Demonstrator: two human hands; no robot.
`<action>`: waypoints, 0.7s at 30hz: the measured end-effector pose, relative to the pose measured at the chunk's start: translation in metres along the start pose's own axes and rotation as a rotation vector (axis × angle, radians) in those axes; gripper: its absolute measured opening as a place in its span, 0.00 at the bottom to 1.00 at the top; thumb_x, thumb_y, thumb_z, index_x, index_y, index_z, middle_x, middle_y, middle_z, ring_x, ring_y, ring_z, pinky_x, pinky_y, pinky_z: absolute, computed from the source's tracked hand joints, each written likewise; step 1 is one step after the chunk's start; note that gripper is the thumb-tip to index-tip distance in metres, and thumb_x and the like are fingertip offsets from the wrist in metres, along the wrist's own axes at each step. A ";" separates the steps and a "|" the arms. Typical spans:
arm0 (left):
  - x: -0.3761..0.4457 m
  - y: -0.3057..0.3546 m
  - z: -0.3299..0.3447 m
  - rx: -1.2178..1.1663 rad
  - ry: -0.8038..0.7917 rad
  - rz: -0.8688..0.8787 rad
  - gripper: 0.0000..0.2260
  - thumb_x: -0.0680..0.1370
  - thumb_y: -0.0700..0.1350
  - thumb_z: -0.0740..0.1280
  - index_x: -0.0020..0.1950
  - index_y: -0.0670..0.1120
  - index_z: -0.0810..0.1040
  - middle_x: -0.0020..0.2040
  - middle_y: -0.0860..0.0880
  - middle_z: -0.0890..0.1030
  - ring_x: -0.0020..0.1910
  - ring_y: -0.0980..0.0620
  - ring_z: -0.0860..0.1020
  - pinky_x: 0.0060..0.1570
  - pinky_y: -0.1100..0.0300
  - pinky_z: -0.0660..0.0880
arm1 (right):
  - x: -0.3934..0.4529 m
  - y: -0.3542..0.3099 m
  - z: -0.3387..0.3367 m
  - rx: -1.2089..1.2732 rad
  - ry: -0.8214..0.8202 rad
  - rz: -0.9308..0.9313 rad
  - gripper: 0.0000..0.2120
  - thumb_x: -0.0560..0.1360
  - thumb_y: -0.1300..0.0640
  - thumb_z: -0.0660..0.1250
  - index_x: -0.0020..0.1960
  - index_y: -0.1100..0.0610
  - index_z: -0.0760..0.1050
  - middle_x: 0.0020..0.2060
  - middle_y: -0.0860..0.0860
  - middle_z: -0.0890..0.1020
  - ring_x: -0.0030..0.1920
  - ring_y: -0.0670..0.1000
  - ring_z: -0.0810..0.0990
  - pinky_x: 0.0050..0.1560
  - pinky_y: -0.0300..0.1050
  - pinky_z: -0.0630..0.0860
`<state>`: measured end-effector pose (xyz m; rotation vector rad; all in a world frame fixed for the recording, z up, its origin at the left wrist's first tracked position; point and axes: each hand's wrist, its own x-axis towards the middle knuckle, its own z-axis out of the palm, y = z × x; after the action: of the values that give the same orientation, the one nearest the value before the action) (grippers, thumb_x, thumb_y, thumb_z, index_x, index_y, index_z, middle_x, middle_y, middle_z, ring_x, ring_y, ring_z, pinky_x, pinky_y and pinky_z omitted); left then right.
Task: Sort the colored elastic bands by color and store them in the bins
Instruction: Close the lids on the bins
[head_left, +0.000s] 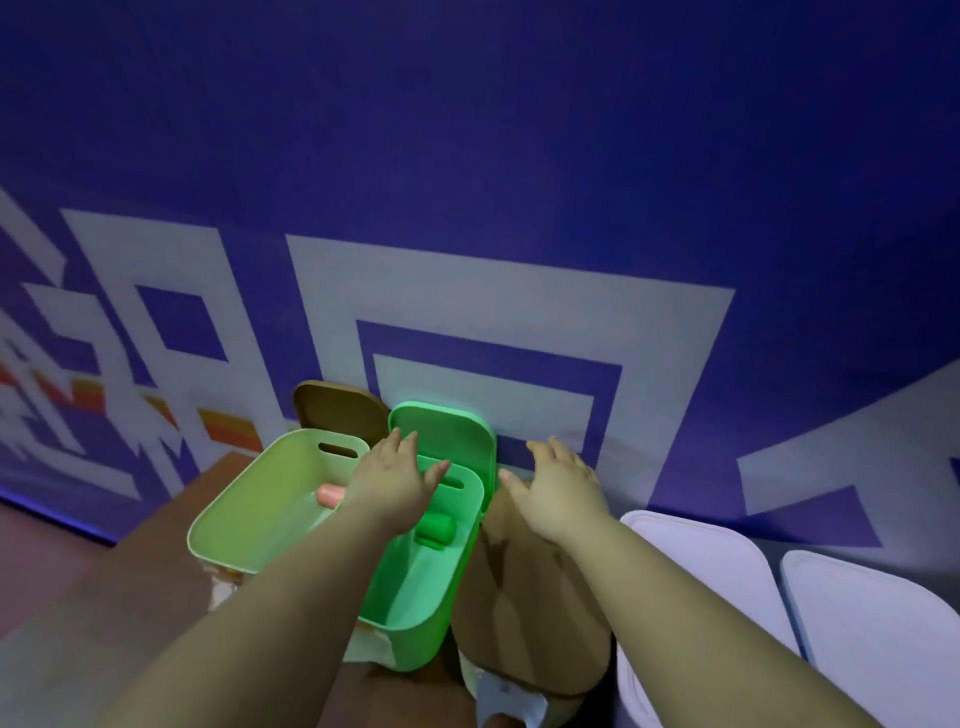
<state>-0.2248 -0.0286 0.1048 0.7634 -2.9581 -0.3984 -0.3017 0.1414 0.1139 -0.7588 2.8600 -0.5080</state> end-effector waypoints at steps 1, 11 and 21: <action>0.006 -0.006 -0.005 -0.042 0.002 -0.020 0.31 0.80 0.61 0.52 0.77 0.43 0.55 0.77 0.41 0.55 0.76 0.46 0.55 0.72 0.55 0.52 | 0.004 -0.011 -0.001 0.015 -0.001 0.011 0.30 0.79 0.40 0.54 0.75 0.55 0.57 0.76 0.57 0.56 0.75 0.56 0.55 0.73 0.52 0.54; 0.079 -0.060 -0.011 -0.465 -0.084 -0.190 0.29 0.80 0.61 0.53 0.75 0.45 0.60 0.71 0.39 0.65 0.70 0.41 0.63 0.69 0.50 0.59 | 0.065 -0.093 0.022 0.276 0.090 0.350 0.30 0.78 0.38 0.55 0.72 0.57 0.61 0.69 0.57 0.67 0.67 0.59 0.69 0.64 0.52 0.67; 0.130 -0.062 0.011 -0.772 -0.043 -0.352 0.30 0.75 0.65 0.60 0.69 0.46 0.67 0.66 0.41 0.68 0.65 0.41 0.67 0.64 0.51 0.63 | 0.114 -0.109 0.046 0.678 0.191 0.841 0.41 0.71 0.33 0.63 0.70 0.63 0.60 0.66 0.59 0.72 0.64 0.60 0.72 0.55 0.48 0.68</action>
<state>-0.3110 -0.1418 0.0771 1.1235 -2.3482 -1.4598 -0.3405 -0.0176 0.1047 0.5913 2.5208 -1.2999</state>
